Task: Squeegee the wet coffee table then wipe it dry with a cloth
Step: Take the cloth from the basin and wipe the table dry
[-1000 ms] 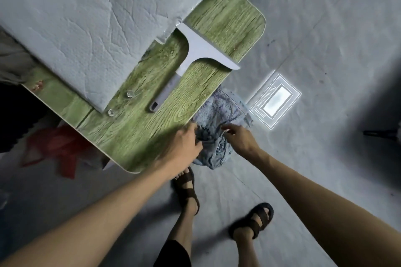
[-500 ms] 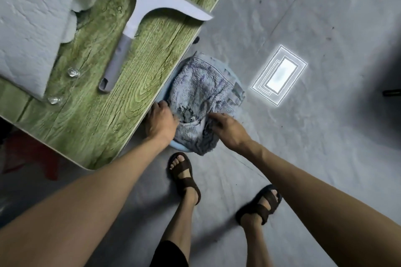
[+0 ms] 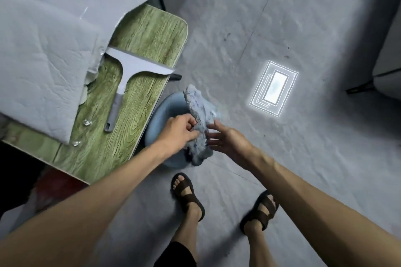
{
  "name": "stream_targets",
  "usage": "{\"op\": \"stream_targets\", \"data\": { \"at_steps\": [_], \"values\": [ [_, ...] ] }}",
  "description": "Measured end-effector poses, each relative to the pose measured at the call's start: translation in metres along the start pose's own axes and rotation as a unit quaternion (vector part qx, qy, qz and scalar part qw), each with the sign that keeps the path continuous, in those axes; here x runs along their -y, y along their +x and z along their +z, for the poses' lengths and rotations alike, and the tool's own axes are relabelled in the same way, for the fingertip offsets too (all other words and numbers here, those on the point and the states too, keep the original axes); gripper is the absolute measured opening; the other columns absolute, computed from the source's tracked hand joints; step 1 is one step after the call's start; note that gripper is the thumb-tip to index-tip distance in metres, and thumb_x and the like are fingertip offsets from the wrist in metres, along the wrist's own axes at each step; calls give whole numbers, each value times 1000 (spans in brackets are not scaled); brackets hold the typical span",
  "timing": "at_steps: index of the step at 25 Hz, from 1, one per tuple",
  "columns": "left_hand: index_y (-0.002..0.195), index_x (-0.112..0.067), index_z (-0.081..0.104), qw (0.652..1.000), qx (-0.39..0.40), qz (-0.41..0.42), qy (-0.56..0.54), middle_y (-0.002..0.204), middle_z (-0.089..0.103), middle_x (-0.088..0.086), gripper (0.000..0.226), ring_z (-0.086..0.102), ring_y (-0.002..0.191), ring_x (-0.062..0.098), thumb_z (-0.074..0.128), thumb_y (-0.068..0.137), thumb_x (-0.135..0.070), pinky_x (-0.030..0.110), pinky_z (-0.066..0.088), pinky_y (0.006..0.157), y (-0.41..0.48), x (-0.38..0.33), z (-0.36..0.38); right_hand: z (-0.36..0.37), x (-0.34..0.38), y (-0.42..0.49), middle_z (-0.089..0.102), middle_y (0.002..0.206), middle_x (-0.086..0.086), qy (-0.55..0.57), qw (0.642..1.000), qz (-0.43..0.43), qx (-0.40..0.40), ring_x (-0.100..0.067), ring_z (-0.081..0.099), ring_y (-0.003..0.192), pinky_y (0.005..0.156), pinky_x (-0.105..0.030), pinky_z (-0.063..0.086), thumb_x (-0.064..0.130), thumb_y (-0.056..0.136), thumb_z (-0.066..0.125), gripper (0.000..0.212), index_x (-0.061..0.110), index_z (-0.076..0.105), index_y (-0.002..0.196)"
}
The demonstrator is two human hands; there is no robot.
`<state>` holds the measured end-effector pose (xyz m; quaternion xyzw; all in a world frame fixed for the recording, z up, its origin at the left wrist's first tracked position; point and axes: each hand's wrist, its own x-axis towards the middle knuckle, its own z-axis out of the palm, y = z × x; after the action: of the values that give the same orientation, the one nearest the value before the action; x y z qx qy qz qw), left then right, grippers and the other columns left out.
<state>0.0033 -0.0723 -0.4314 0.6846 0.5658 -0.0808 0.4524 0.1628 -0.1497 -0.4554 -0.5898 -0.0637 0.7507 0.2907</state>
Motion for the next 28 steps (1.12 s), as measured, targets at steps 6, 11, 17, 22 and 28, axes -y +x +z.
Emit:
{"op": "stream_targets", "data": {
  "at_steps": [6,11,17,22,28],
  "values": [
    [84,-25,59,980,128,140,64,73,61,-5,18,55,68,13,75,76,-19,27,44,65,-88,-210,-47,-72,83,-188,65,84,-10,34,999,-16,1,-23,63,71,68,-30,51,66,87,48,56,15,60,107],
    [80,-28,59,943,157,250,153,68,61,-10,17,57,63,6,74,72,-24,20,43,56,-180,-408,-37,-148,137,-370,60,71,3,-21,993,-80,-83,-11,54,63,63,-23,43,64,80,59,41,24,66,81],
    [80,-24,63,892,169,357,219,64,57,-11,18,51,59,7,76,68,-26,21,37,54,-240,-588,16,-250,163,-512,61,86,-8,74,975,-121,-170,-22,56,78,73,-32,42,23,84,61,10,15,65,89],
    [80,-18,63,857,200,404,251,70,60,-5,16,50,60,7,74,69,-20,11,33,47,-212,-686,75,-344,174,-541,64,65,-1,186,942,-105,-259,-18,61,63,58,-25,49,22,77,61,9,17,66,71],
    [86,-17,68,810,253,450,279,83,70,4,16,60,74,17,72,71,-21,25,45,62,-145,-800,132,-448,217,-541,62,59,-12,344,901,-111,-242,-22,63,51,53,-28,53,6,85,44,26,6,64,67]
  ]
}}
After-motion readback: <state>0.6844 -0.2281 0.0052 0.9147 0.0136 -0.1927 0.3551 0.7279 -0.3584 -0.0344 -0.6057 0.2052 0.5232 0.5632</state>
